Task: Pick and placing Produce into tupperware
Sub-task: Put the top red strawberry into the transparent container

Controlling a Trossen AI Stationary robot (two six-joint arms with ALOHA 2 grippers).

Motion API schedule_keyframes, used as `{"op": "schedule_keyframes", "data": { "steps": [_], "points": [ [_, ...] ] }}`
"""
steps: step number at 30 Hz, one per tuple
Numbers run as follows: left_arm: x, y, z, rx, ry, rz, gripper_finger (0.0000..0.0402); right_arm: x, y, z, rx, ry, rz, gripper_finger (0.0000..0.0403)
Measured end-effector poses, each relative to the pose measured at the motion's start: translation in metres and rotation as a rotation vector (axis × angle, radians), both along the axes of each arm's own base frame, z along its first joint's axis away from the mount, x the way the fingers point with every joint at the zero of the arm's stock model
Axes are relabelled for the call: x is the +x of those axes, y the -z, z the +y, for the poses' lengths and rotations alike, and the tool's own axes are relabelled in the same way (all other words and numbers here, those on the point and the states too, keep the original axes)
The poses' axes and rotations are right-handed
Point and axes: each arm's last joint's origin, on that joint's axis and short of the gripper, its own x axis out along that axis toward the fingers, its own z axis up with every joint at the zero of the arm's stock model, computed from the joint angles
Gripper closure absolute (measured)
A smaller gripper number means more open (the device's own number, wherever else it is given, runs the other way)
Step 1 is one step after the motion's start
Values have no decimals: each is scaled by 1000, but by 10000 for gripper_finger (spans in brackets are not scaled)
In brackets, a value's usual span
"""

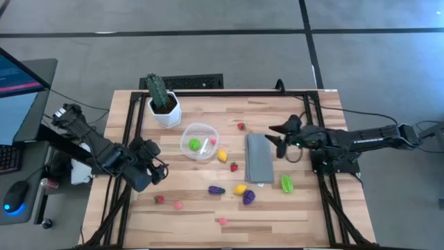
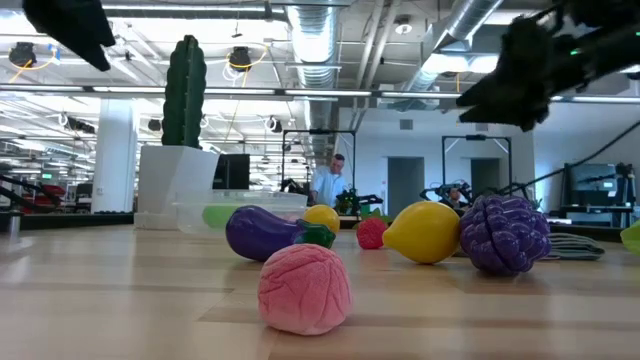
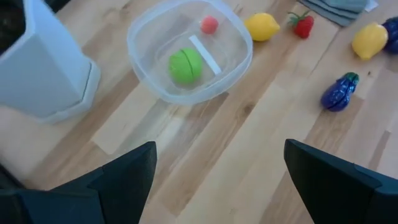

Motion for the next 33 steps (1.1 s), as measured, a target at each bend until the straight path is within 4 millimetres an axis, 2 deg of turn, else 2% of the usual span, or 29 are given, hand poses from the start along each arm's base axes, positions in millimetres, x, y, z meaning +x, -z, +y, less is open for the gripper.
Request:
{"op": "schedule_keyframes", "data": {
  "steps": [5, 13, 19, 27, 33],
  "points": [
    [-5, 1, -6, -55, 9, 16, 58, 21, 3, -12, -1, 51, 163, 164],
    [-13, 1, -17, -66, 21, -28, 58, 59, 4, -30, -22, -85, 332, 164],
    [-16, 1, -21, -77, 39, -34, 58, 86, 3, -47, -36, -77, 442, 164],
    [-21, 0, -27, -75, 84, -36, 58, 114, 8, -85, 106, -136, 607, 164],
    [-24, 1, -30, -72, 109, -39, 58, 134, 6, -112, 252, -105, 596, 164]
  ]
}}
